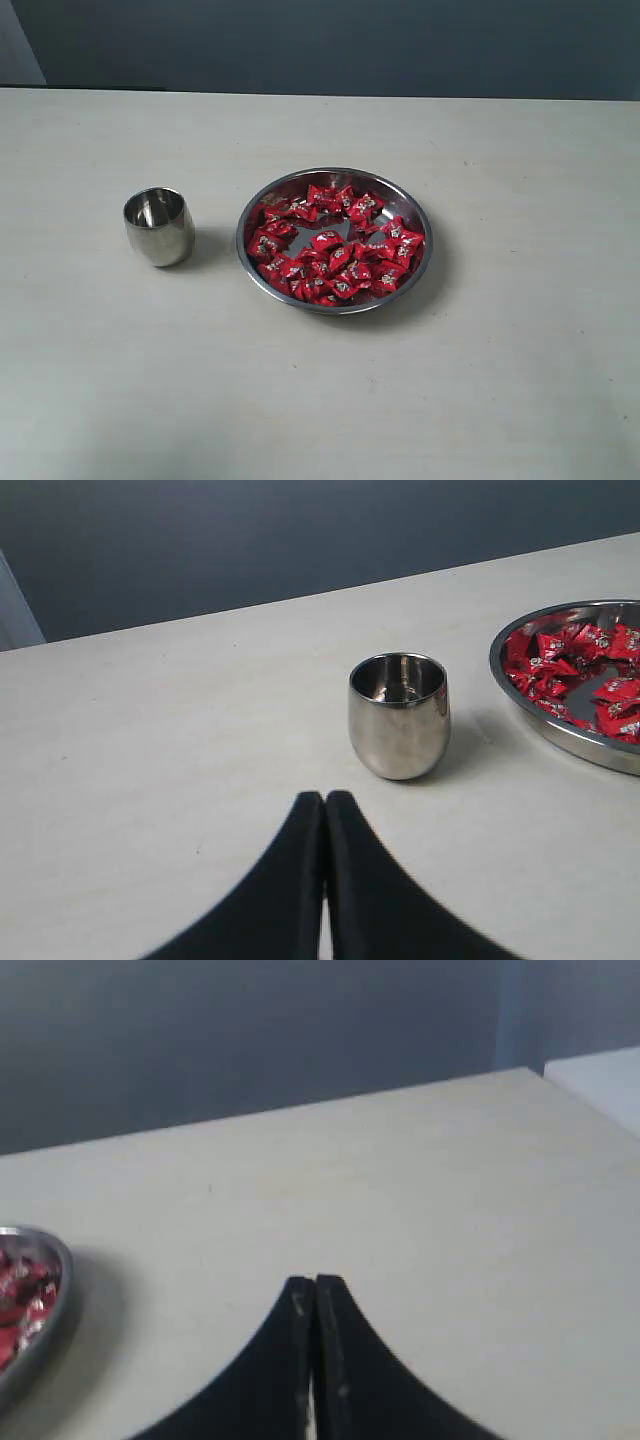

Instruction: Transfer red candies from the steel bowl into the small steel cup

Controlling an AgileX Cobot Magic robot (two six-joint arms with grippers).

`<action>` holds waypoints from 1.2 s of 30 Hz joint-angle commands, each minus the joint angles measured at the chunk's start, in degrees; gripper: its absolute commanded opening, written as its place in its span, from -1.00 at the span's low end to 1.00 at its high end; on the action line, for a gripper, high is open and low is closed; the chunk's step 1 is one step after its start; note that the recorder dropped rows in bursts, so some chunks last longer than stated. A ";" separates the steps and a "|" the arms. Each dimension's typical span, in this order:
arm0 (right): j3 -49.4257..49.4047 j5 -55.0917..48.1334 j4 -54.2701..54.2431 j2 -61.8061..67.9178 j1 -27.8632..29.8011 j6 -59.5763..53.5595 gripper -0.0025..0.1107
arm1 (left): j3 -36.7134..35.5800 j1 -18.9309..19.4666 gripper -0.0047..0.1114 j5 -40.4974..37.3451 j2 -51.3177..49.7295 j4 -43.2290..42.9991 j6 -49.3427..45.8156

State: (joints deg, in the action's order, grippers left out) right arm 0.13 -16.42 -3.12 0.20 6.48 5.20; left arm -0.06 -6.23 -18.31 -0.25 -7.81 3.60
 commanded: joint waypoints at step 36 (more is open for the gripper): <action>15.41 6.94 -33.48 7.92 0.21 -12.29 -0.96 | 0.06 -0.17 -0.91 0.54 0.25 0.07 0.31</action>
State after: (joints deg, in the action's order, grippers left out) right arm 9.17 -7.53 -36.65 3.31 6.48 0.79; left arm -0.06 -6.23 -18.31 -0.25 -7.81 3.60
